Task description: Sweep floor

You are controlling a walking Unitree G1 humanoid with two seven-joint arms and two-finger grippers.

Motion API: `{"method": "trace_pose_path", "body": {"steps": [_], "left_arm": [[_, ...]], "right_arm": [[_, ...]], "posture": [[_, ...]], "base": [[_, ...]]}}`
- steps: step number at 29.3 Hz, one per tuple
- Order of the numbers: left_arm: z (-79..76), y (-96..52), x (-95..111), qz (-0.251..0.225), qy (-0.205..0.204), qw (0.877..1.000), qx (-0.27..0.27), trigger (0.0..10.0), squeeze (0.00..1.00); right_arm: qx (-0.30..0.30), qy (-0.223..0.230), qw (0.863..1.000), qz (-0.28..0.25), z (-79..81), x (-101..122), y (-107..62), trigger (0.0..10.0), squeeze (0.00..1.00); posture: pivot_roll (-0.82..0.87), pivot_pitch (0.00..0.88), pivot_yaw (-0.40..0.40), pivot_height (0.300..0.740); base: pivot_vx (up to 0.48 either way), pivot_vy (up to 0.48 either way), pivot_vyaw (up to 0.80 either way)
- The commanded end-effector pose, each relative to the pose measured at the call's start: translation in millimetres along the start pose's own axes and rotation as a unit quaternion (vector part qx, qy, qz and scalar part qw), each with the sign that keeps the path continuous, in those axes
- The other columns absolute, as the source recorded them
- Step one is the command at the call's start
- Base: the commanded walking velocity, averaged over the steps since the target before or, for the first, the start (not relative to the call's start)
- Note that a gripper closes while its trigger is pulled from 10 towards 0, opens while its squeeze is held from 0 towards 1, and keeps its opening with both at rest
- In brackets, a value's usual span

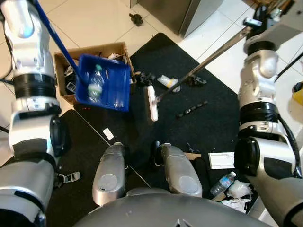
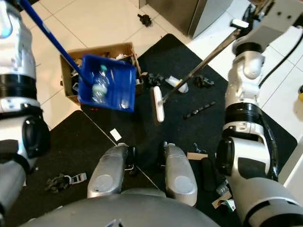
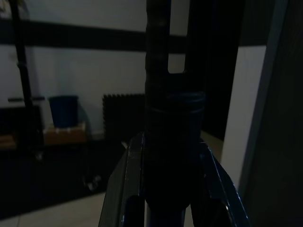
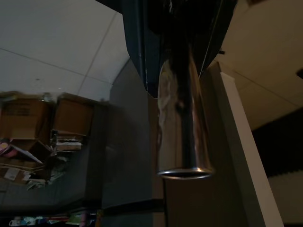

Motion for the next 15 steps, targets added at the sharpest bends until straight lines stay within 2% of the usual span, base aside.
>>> {"method": "trace_pose_path", "body": {"steps": [1,3,4,6,15], "left_arm": [[-4.0,0.8,14.6,-0.024,-0.025,0.999,-0.003,10.0,0.00],[-6.2,-0.3,17.4,-0.027,-0.032,0.999,-0.009,10.0,0.00],[-13.9,-3.8,25.8,-0.036,-0.050,0.998,-0.027,10.0,0.00],[-18.9,-6.6,30.2,-0.038,-0.055,0.997,-0.040,10.0,0.00],[-28.0,-14.6,39.1,-0.065,-0.035,0.995,-0.060,10.0,0.00]], "right_arm": [[-0.004,-0.015,1.000,-0.024,-0.9,5.6,-1.1,10.0,0.00],[-0.006,-0.019,0.999,-0.029,0.3,5.9,-2.2,10.0,0.00],[-0.015,-0.026,0.999,-0.045,2.9,7.6,-4.1,10.0,0.00],[-0.020,-0.024,0.998,-0.052,3.7,9.1,-4.6,10.0,0.00],[-0.020,-0.023,0.998,-0.059,6.5,9.7,-5.2,10.0,0.00]], "posture": [[0.15,0.000,-0.048,0.740],[0.16,0.000,-0.049,0.740],[0.16,0.000,-0.049,0.740],[0.16,0.000,-0.048,0.740],[0.16,0.000,-0.038,0.740]], "base": [[0.000,0.000,0.00],[0.000,0.000,0.00],[0.000,0.000,0.00],[0.000,0.000,0.00],[0.000,0.000,0.00]]}}
Point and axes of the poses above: a point about 5 cm out from each wrist's last joint towards the gripper, its own y axis pointing out of the wrist towards the gripper, its own x axis along the axis of the wrist's last joint, z = x × y, the point moved 2 cm from there along y, pointing out of the wrist towards the gripper, and after that the axes turned 14 degrees about y, right-handed, at the moved point
